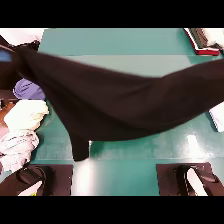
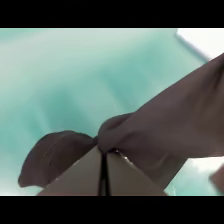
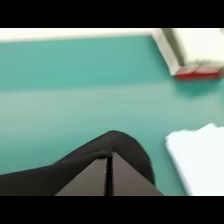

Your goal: Fold the shirts.

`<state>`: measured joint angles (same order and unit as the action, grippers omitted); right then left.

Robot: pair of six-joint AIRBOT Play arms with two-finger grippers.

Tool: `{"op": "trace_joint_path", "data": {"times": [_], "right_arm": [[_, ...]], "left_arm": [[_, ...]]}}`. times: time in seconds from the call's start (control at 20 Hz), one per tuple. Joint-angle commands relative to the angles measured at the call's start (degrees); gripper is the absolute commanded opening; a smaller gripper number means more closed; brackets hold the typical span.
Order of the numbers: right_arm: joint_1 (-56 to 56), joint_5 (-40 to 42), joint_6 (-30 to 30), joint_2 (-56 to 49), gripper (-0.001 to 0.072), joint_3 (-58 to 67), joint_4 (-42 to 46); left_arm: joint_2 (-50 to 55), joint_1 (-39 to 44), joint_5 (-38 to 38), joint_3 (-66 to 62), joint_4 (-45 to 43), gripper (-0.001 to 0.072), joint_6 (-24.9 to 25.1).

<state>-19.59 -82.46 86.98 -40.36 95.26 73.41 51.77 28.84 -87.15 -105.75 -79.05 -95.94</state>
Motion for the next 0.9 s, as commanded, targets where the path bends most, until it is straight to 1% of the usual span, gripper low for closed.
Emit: {"op": "trace_joint_path", "data": {"times": [0.0, 0.05, 0.15, 0.25, 0.35, 0.45, 0.5, 0.6, 0.65, 0.7, 0.75, 0.8, 0.85], "right_arm": [[1.99, -8.31, -0.02, -7.74, 0.0011, -0.02, -6.21], [4.42, -8.87, -0.04, -10.67, 0.0011, -0.02, -5.55], [10.38, -6.97, -0.07, -16.94, 0.0011, -0.02, -1.46], [16.68, -2.71, -0.07, -23.5, 0.0011, -0.02, 6.19], [20.98, 1.86, -0.02, -30.25, 0.0012, -0.02, 12.02], [22.23, 5.4, 0.17, -36.48, 0.0012, -0.02, 11.72], [22.34, 6.64, 1.51, -39.23, 0.0013, -0.02, 11.78], [22.14, 8.79, 2.16, -43.12, 0.0015, -0.02, 11.76], [21.99, 9.57, 2.16, -44.37, 0.0015, 0.0, 11.78], [21.64, 10.51, 2.16, -45.2, 0.0016, -0.02, 11.76], [21.62, 11.32, 2.16, -45.64, 0.0015, 0.0, 11.74], [21.4, 11.91, 2.16, -45.7, 0.0026, -0.02, 11.87], [20.83, 11.93, 2.16, -45.46, 0.014, 0.02, 11.69]], "left_arm": [[2.38, -0.07, -0.24, 11.74, -3.45, 0.0023, 1.05], [3.34, -0.09, 1.42, 15.54, -5.57, 0.0023, 1.88], [5.88, -0.09, 8.17, 23.67, -9.7, 0.0023, 1.86], [9.44, -0.09, 17.68, 30.62, -10.58, 0.0023, 1.86], [14.29, -0.09, 24.3, 33.68, -10.73, 0.0023, 1.84], [19.47, -1.11, 27.5, 33.62, -11.43, 0.0024, 1.84], [21.73, -2.71, 28.57, 33.62, -11.26, 0.0024, 1.25], [24.48, -7.41, 29.03, 33.62, -9.9, 0.0024, -1.22], [24.79, -10.19, 28.94, 33.62, -8.48, 0.0028, -1.18], [24.65, -12.79, 28.94, 33.55, -6.97, 0.0259, -1.16], [24.57, -15.45, 28.02, 33.11, -4.85, 0.054, -1.11], [24.48, -17.77, 26.25, 32.76, -3.04, 0.0562, -0.68], [24.26, -19.58, 24.41, 32.79, -1.29, 0.0562, 1.42]]}}
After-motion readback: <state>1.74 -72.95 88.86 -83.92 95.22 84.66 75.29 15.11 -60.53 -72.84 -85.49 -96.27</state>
